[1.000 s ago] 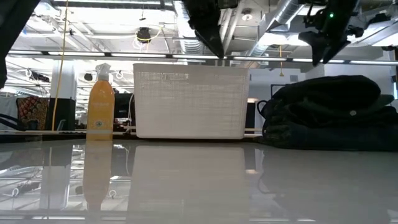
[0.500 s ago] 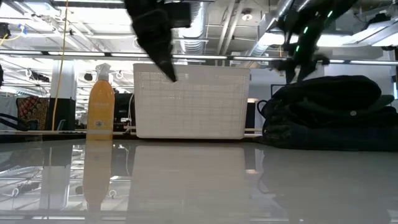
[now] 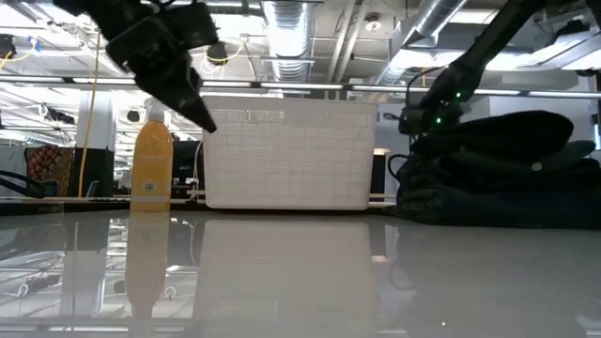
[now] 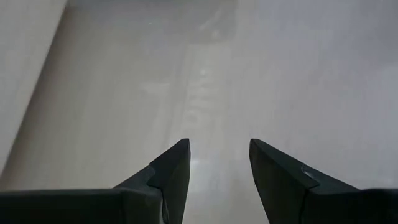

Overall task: Fold laundry
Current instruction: Put the stack of clothes into the white bin

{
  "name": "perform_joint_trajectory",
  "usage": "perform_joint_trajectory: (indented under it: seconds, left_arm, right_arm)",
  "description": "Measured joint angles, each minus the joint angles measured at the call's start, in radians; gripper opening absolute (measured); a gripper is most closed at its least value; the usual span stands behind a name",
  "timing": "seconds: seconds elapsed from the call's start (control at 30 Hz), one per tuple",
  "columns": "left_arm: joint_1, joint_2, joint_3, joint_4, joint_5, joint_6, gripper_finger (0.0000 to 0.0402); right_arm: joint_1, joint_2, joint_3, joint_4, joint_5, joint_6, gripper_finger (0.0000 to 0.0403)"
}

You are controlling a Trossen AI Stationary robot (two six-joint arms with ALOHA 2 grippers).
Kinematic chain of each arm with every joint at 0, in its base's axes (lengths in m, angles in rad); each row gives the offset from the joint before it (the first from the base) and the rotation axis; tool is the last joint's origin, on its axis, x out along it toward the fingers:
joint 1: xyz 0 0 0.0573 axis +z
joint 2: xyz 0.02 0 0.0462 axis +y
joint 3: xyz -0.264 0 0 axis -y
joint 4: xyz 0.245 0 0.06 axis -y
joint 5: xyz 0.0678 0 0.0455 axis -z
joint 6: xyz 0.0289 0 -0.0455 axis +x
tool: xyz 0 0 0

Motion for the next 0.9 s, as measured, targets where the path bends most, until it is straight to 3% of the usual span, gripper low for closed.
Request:
perform_joint_trajectory:
  seconds: [0.1, 0.3, 0.6, 0.9]
  left_arm:
    - [0.000, -0.044, -0.041, 0.014, -0.005, 0.002, 0.0157]
    - [0.000, -0.101, -0.085, 0.046, -0.004, -0.007, 0.0157]
    - [-0.001, -0.102, -0.092, 0.082, -0.001, -0.003, 0.0157]
    - [0.006, -0.102, -0.091, 0.192, 0.002, 0.059, 0.0157]
  right_arm:
    - [0.056, 0.032, -0.004, -0.068, -0.018, 0.001, 0.0013]
    - [0.264, -0.050, -0.068, -0.165, -0.029, 0.096, 0.0027]
    - [0.695, -0.201, -0.181, -0.167, -0.035, 0.384, 0.0017]
    - [0.899, -0.383, -0.119, -0.241, 0.278, 0.477, 0.0018]
